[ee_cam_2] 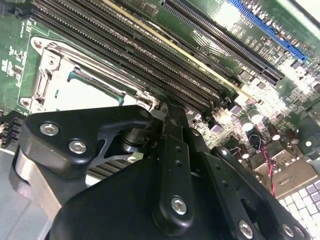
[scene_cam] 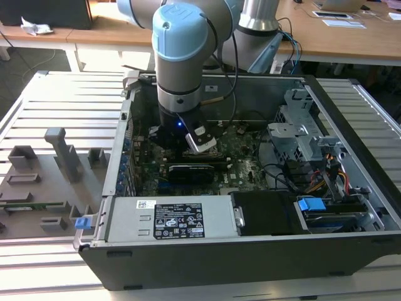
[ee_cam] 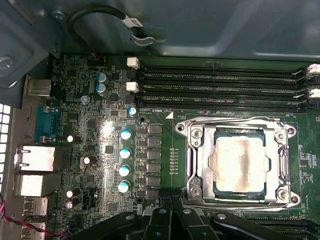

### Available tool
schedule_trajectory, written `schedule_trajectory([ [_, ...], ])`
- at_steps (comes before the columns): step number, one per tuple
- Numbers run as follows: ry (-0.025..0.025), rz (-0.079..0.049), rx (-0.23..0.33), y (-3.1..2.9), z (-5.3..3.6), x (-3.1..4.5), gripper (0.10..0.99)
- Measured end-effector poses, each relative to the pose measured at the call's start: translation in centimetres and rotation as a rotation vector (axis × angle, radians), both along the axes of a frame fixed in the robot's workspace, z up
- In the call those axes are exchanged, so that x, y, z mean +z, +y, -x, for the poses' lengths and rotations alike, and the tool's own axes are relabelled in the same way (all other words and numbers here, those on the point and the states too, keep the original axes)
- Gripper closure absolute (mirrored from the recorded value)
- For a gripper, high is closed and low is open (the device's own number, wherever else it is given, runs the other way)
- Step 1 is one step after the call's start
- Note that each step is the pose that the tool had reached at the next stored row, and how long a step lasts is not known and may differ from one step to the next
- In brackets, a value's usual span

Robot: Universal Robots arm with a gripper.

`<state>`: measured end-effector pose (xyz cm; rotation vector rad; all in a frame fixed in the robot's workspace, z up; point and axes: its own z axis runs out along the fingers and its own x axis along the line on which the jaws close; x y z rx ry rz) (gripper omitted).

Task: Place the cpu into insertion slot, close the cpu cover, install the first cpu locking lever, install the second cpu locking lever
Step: 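Install the second cpu locking lever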

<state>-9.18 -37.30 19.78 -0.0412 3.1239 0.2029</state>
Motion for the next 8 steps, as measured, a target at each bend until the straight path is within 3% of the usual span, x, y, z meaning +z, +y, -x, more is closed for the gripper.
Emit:
schedule_trajectory([
  [8, 0.0007, -0.002, 0.000, 0.02, -0.27, 0.58, 0.980],
])
